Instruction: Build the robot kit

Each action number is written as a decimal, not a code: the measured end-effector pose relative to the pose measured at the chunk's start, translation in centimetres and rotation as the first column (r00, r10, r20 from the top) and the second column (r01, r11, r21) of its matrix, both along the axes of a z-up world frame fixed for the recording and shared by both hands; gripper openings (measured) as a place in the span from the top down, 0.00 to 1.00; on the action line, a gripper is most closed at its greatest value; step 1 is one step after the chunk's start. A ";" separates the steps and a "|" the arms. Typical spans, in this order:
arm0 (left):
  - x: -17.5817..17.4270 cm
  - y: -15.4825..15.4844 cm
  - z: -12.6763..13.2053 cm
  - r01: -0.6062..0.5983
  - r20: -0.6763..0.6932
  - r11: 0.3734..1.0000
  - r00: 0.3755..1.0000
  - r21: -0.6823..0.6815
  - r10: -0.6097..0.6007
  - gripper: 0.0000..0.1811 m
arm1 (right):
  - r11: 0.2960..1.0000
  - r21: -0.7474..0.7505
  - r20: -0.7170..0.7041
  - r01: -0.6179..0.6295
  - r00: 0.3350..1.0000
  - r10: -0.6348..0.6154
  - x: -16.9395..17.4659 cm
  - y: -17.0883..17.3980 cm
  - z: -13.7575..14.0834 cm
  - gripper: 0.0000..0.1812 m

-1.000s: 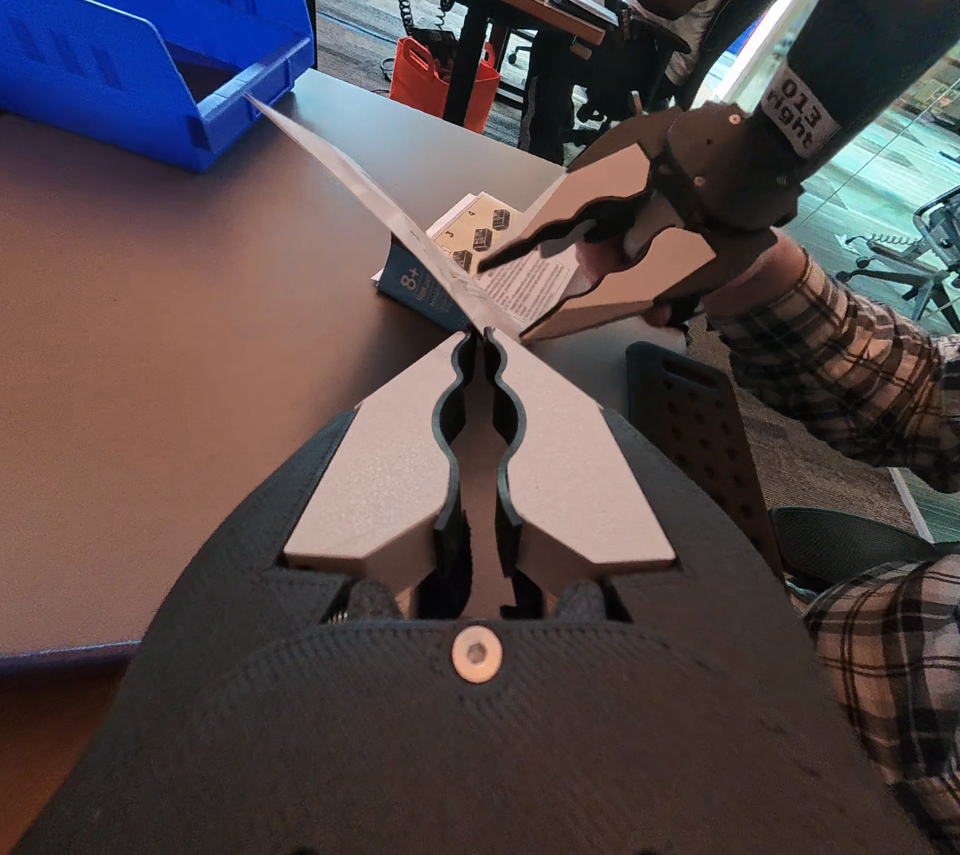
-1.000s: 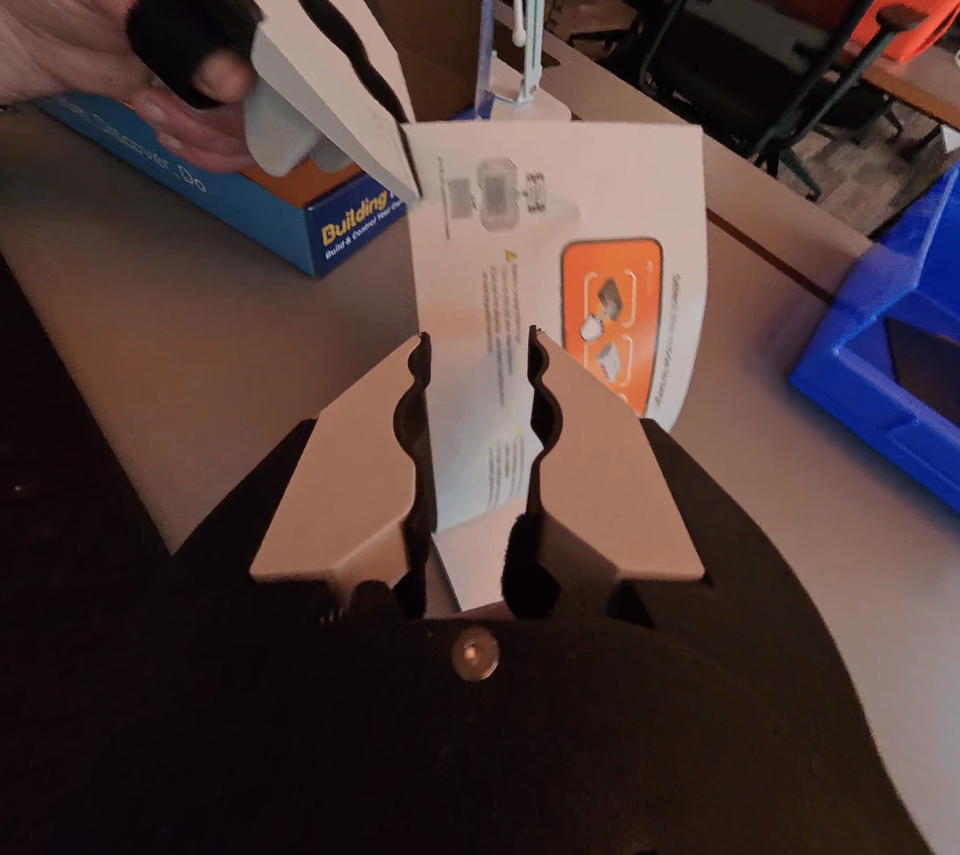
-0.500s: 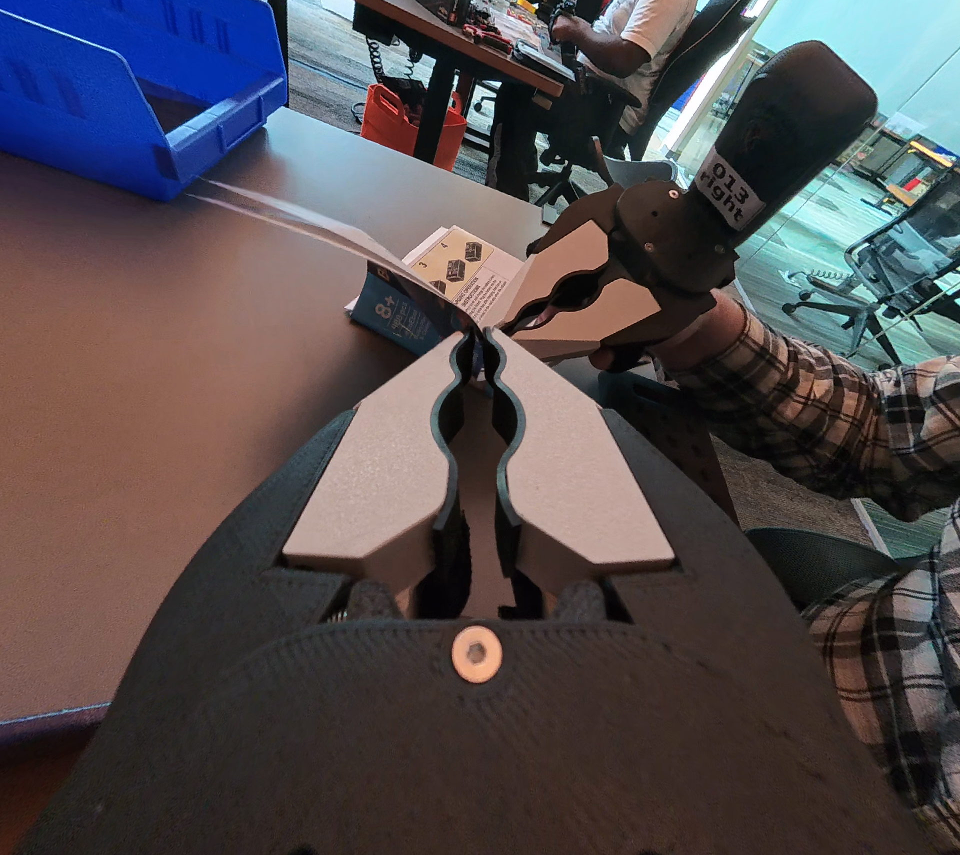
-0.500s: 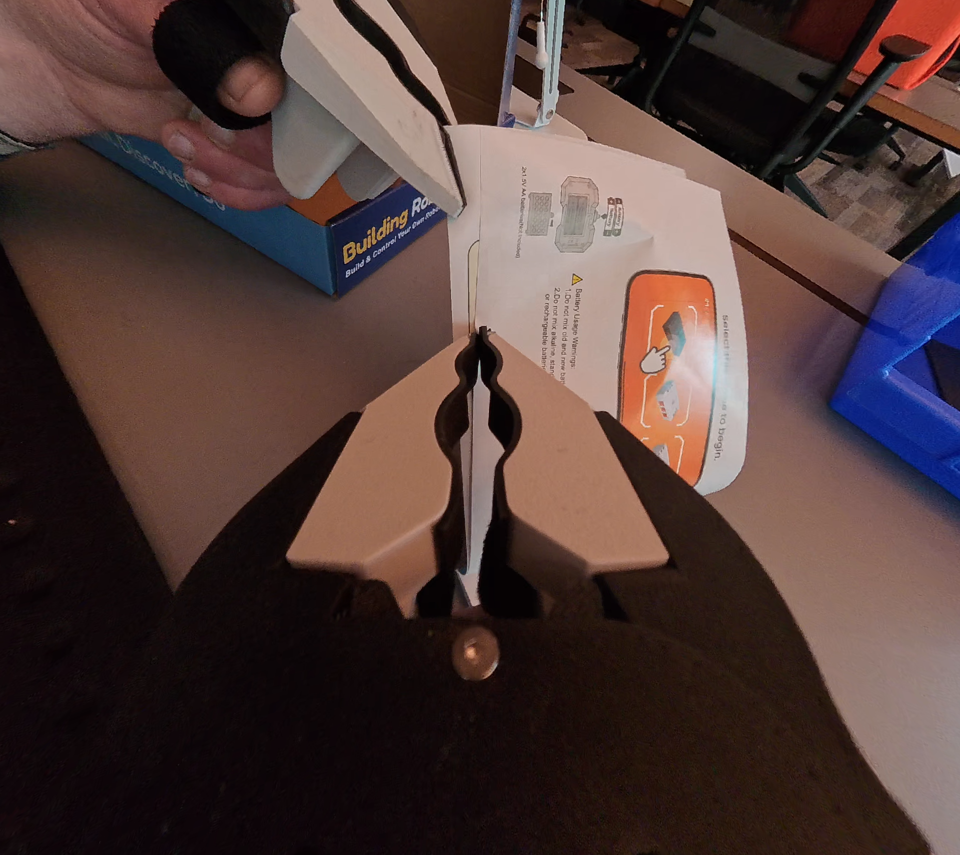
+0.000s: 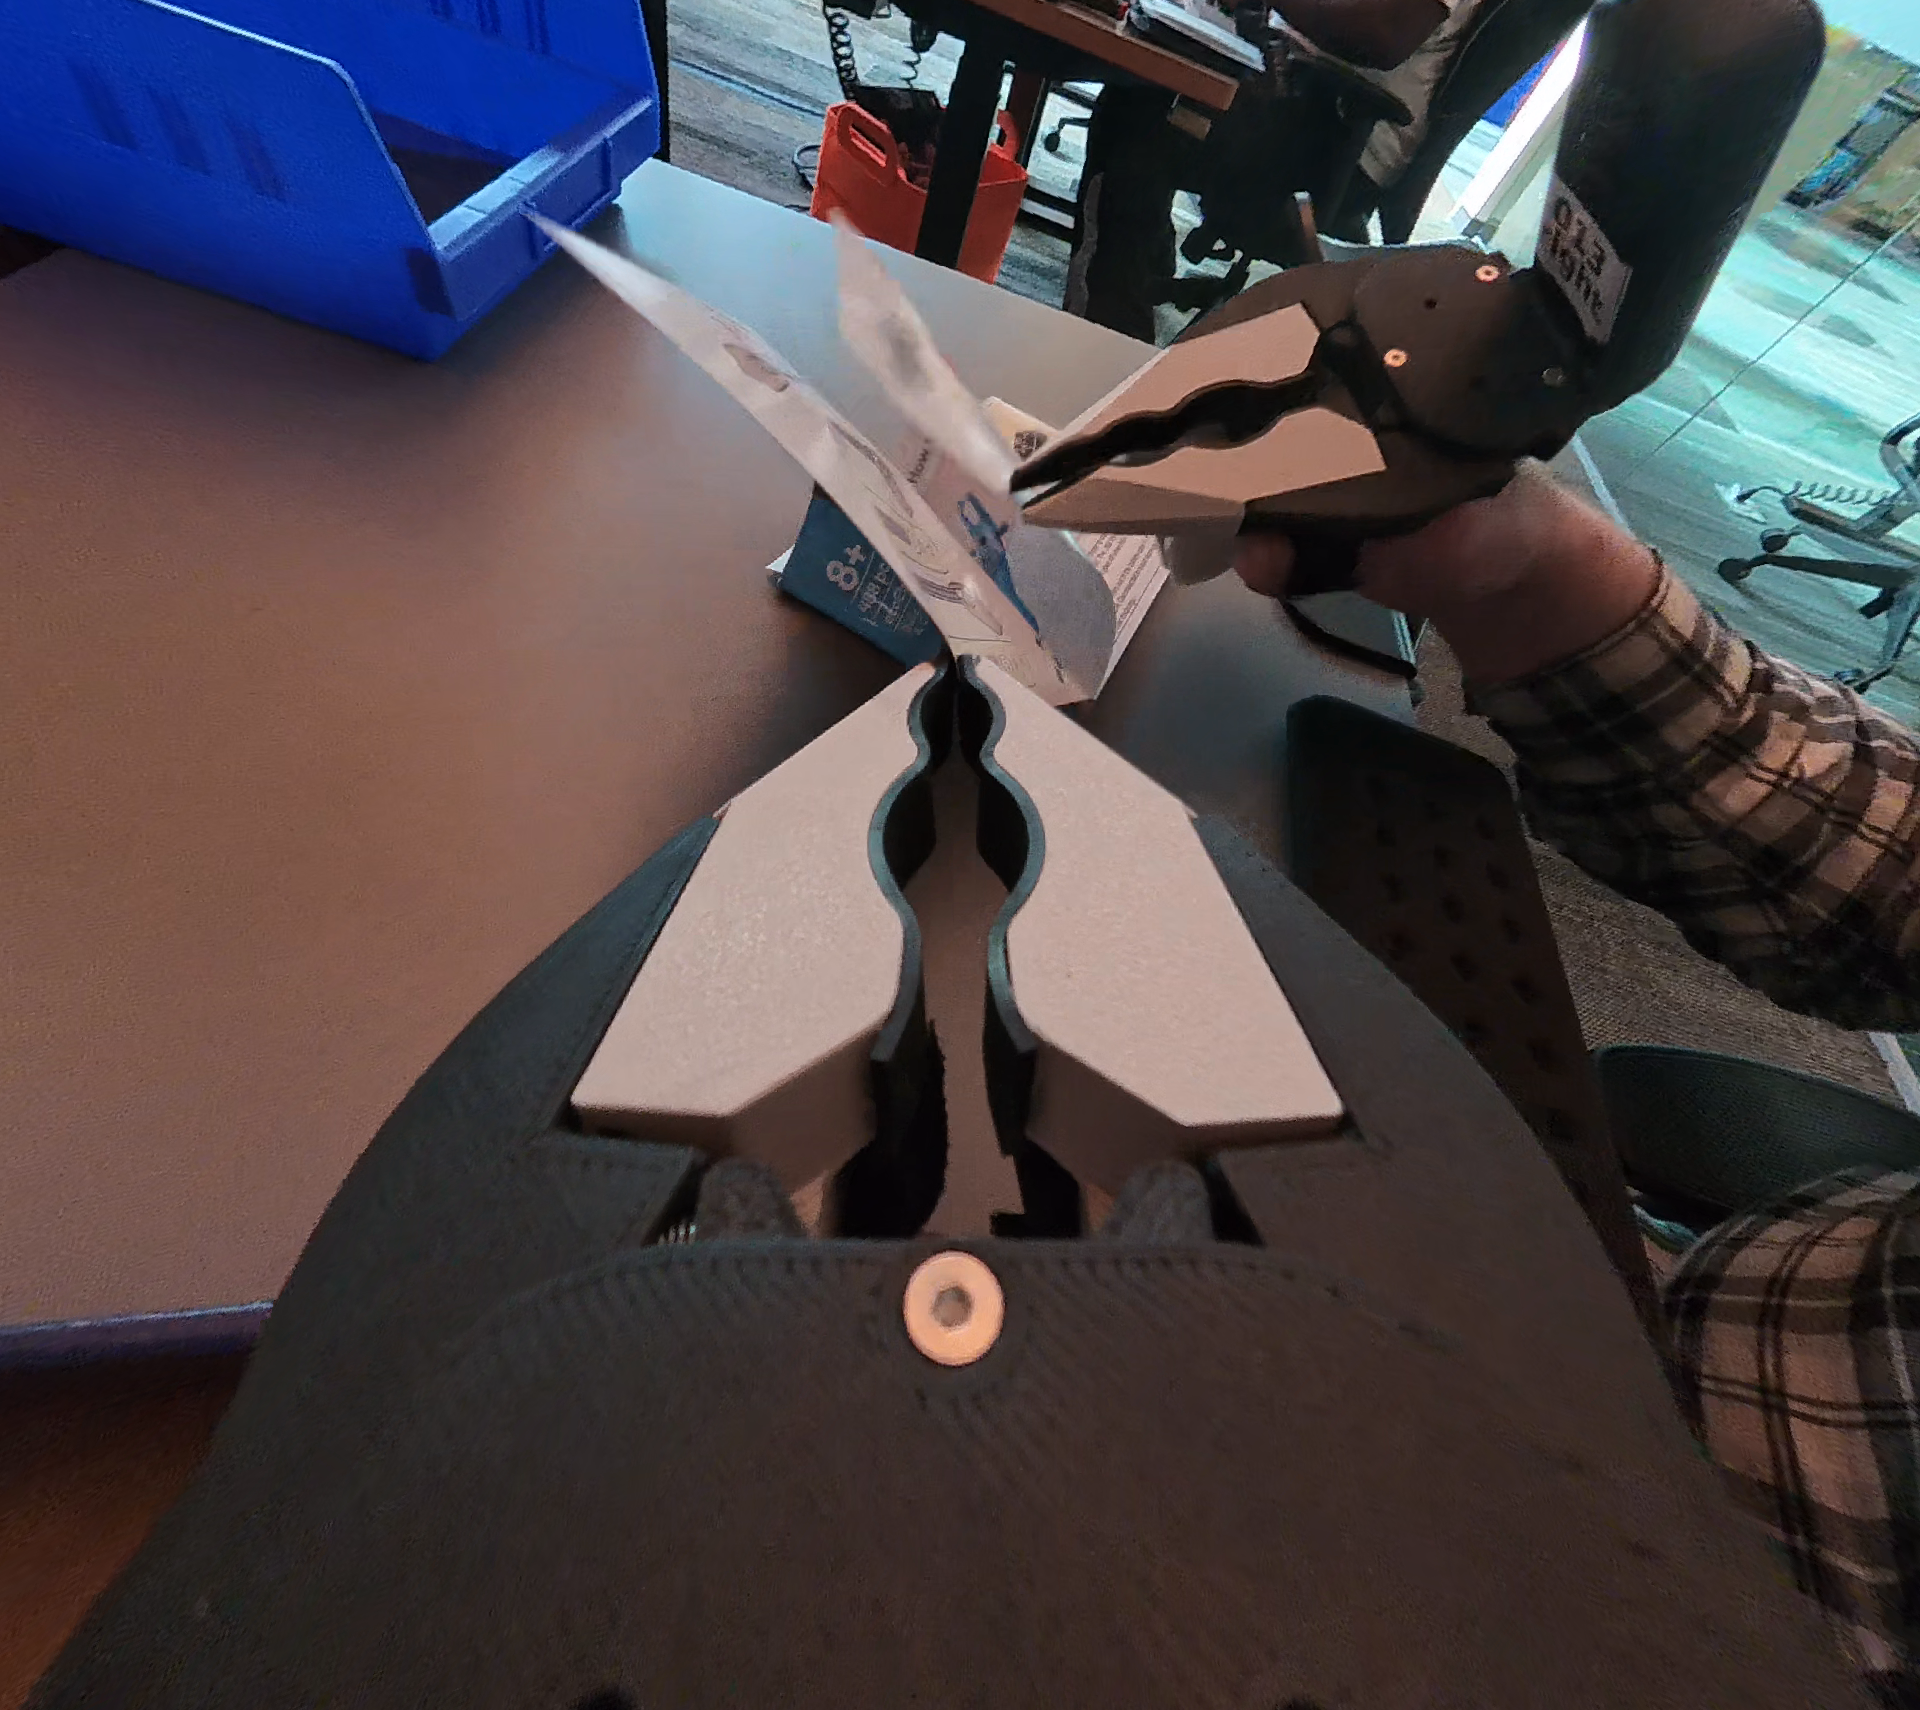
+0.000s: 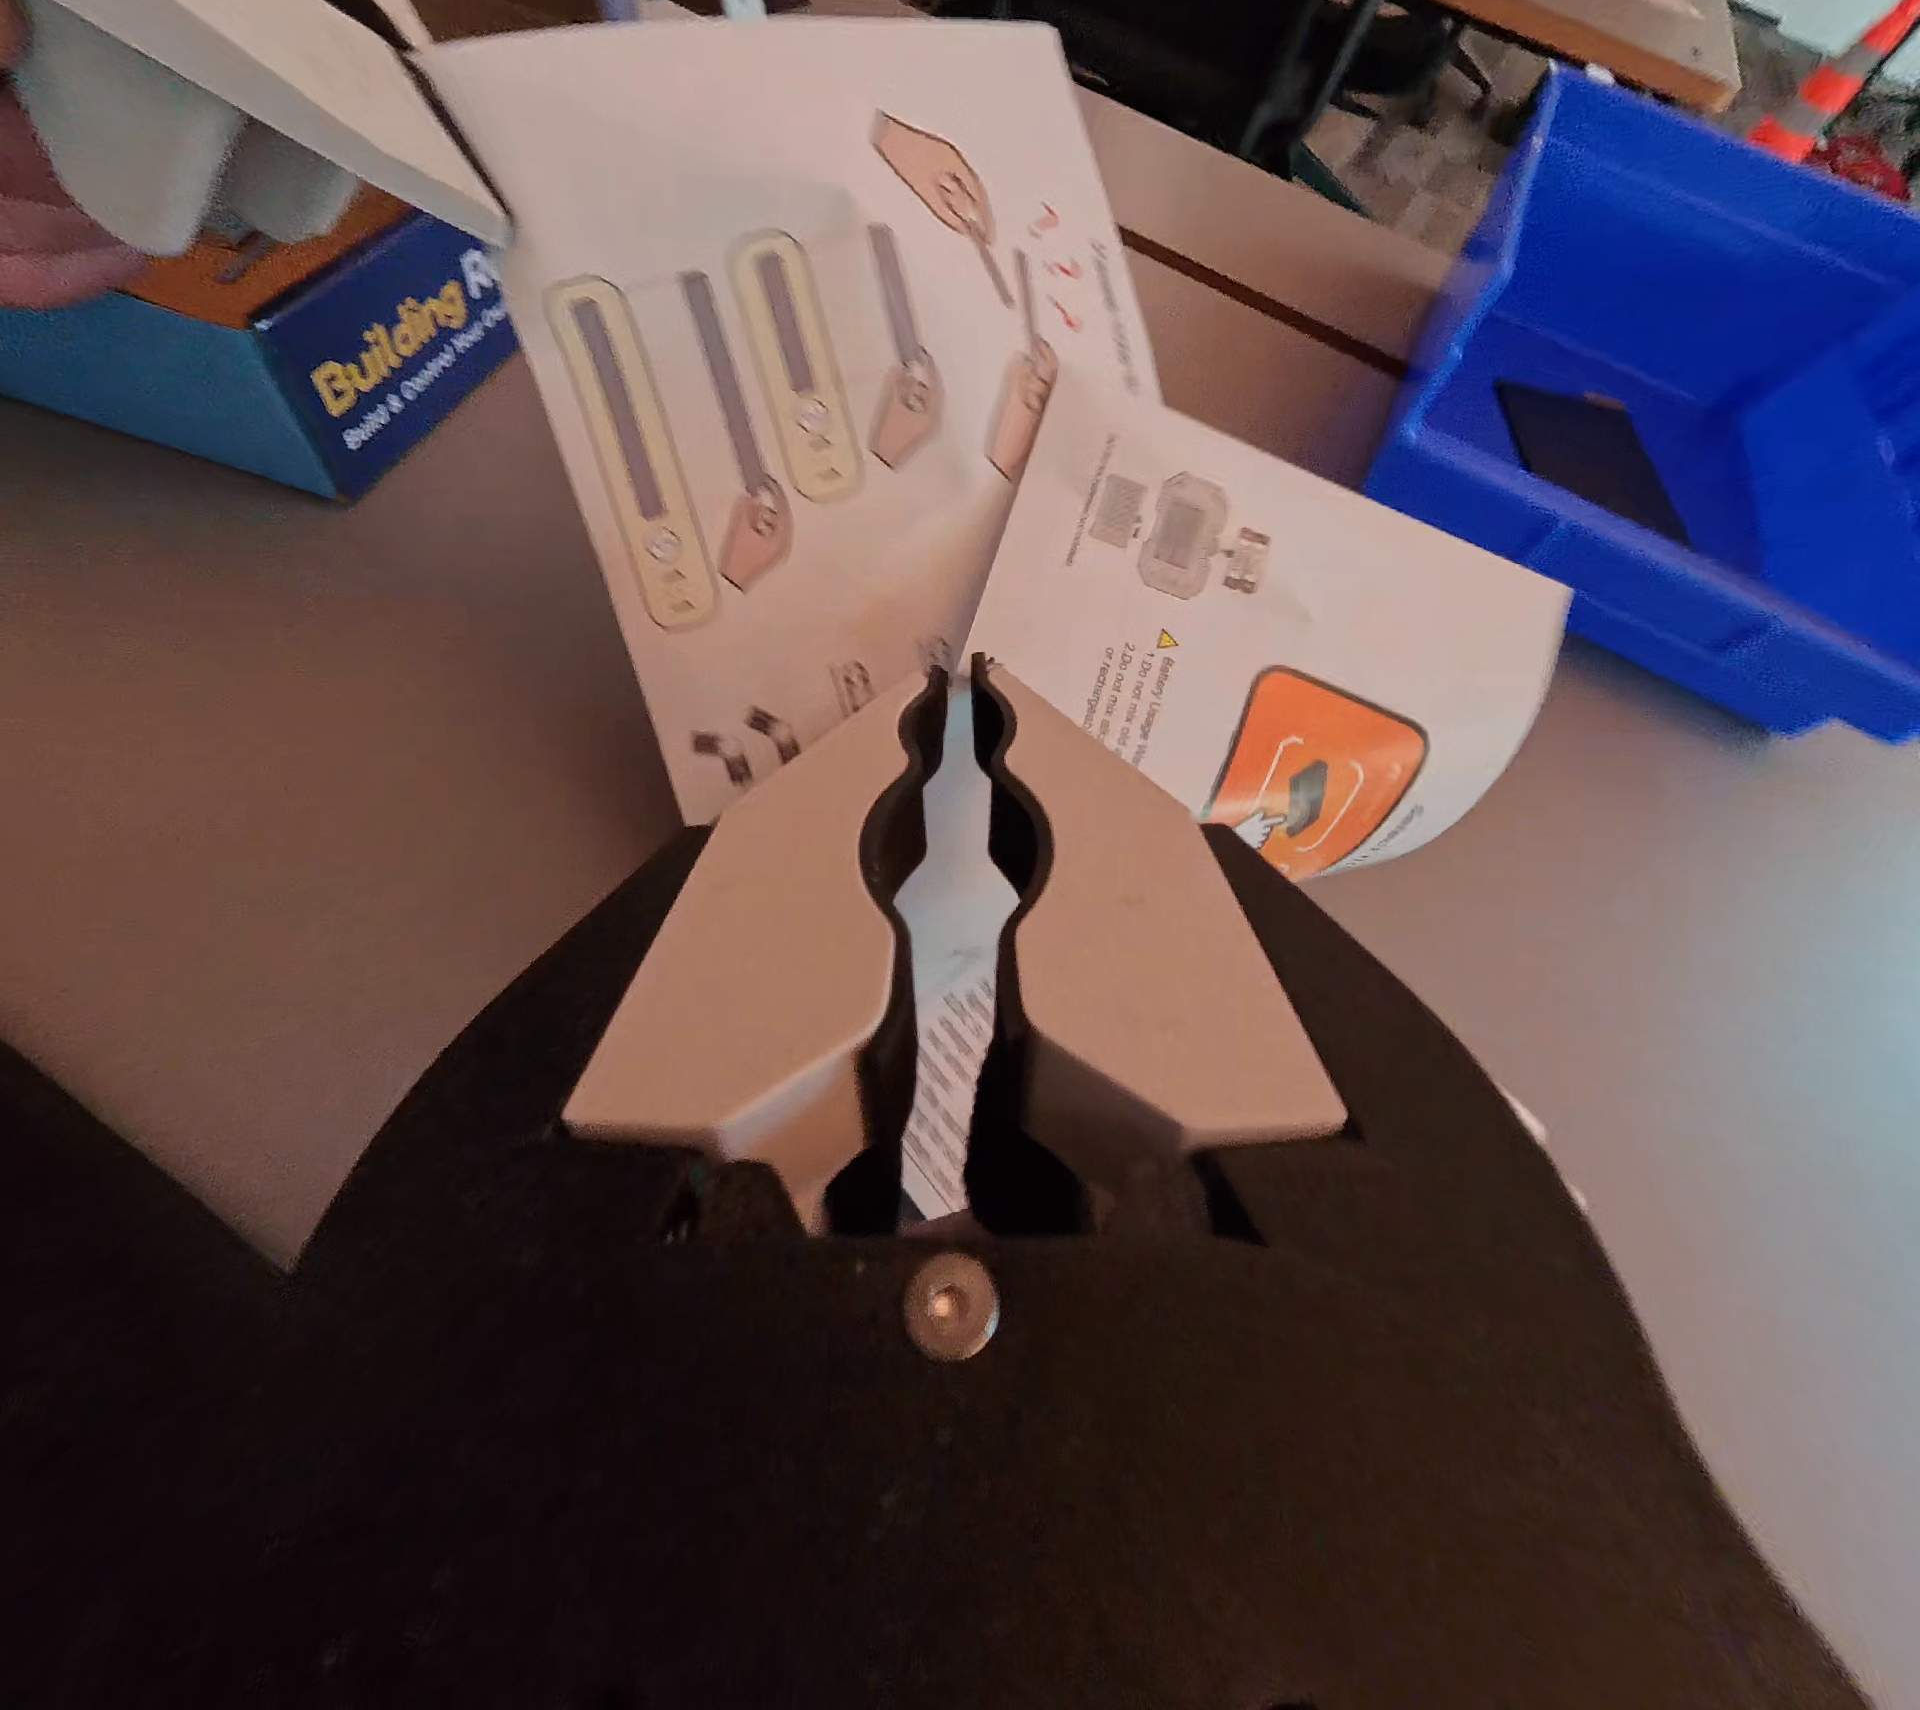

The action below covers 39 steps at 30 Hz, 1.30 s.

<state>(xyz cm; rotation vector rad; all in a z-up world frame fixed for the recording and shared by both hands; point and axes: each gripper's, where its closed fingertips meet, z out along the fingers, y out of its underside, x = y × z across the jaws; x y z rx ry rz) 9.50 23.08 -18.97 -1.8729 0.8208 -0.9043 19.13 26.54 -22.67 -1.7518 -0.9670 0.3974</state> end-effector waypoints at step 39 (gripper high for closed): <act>1.1 0.6 -0.3 0.035 -0.529 0.898 0.818 0.438 0.226 0.98 | 0.916 -0.344 0.311 -0.205 0.896 0.318 -4.3 1.6 -7.8 1.00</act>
